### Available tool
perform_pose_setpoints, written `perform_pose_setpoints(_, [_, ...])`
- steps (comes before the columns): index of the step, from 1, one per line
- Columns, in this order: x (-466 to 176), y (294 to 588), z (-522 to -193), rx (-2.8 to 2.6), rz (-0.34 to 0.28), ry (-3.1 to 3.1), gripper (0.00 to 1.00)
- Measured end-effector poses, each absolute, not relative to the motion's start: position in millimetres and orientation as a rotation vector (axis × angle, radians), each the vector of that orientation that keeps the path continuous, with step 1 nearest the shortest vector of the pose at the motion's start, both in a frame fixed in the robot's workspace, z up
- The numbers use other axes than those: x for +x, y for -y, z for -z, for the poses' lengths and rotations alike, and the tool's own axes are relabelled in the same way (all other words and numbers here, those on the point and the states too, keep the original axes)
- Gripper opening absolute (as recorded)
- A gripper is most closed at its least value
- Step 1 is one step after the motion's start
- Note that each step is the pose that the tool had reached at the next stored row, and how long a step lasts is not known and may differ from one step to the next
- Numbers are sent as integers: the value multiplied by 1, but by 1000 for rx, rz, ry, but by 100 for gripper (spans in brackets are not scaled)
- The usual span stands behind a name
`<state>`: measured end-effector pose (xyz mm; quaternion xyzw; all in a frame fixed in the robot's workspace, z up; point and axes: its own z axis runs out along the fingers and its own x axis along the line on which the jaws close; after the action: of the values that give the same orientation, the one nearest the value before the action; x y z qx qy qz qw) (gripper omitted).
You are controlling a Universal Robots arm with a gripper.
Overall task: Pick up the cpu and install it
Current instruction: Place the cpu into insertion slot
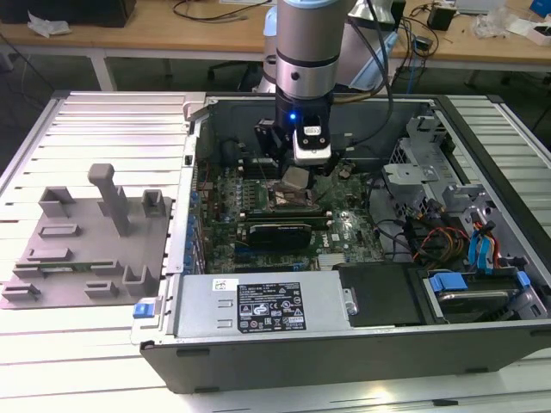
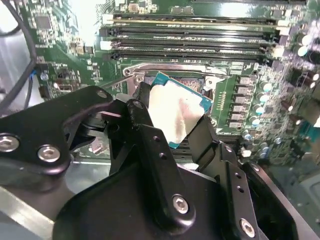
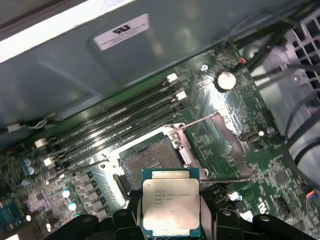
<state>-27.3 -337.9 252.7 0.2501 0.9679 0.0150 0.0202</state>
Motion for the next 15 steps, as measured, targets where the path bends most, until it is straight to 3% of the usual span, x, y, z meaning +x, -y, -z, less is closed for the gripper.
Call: perform_pose_setpoints(15, [-27, 338, -251, 1281, -35, -2819, 55])
